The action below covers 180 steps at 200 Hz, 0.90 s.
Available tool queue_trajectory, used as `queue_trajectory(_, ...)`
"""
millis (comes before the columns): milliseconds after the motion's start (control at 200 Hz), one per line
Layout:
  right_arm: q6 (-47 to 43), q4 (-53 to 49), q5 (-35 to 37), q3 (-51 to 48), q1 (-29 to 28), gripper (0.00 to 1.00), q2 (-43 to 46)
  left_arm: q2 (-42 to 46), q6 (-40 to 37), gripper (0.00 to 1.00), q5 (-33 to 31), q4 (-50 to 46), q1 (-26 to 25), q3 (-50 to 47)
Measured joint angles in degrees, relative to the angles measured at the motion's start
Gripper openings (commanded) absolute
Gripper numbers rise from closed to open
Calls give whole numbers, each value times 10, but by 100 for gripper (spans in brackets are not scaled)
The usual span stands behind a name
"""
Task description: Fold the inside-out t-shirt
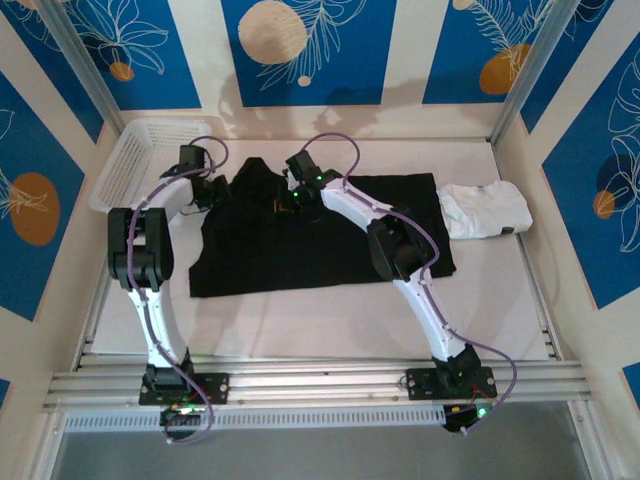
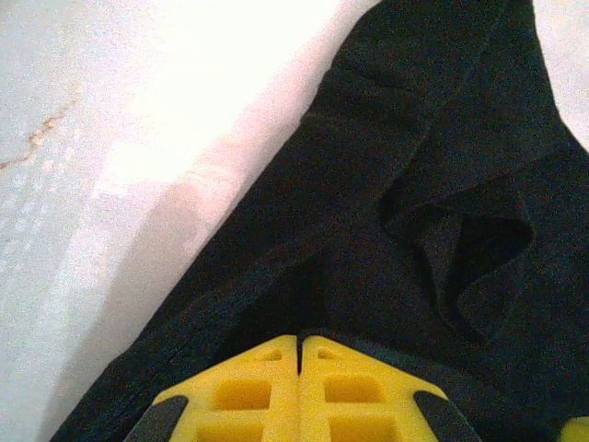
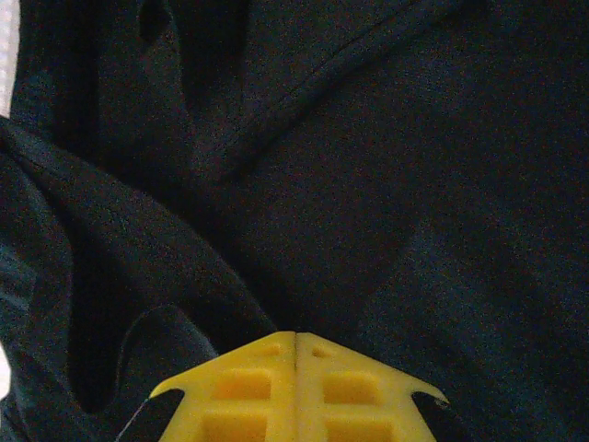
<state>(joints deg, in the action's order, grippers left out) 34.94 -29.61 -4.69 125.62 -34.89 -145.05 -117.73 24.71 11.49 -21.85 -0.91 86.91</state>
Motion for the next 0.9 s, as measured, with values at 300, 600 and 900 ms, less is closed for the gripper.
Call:
queue_trajectory(300, 2, 6, 6, -1, 4, 10, 4, 3, 10, 27, -3, 2, 12, -10)
queue_trajectory(600, -24, 19, 27, -118, 14, 31, 94, 19, 26, 48, 3, 15, 12, -30)
queue_trajectory(900, -91, 76, 89, -413, 30, 53, 368, 162, 76, 51, 58, 104, -11, -205)
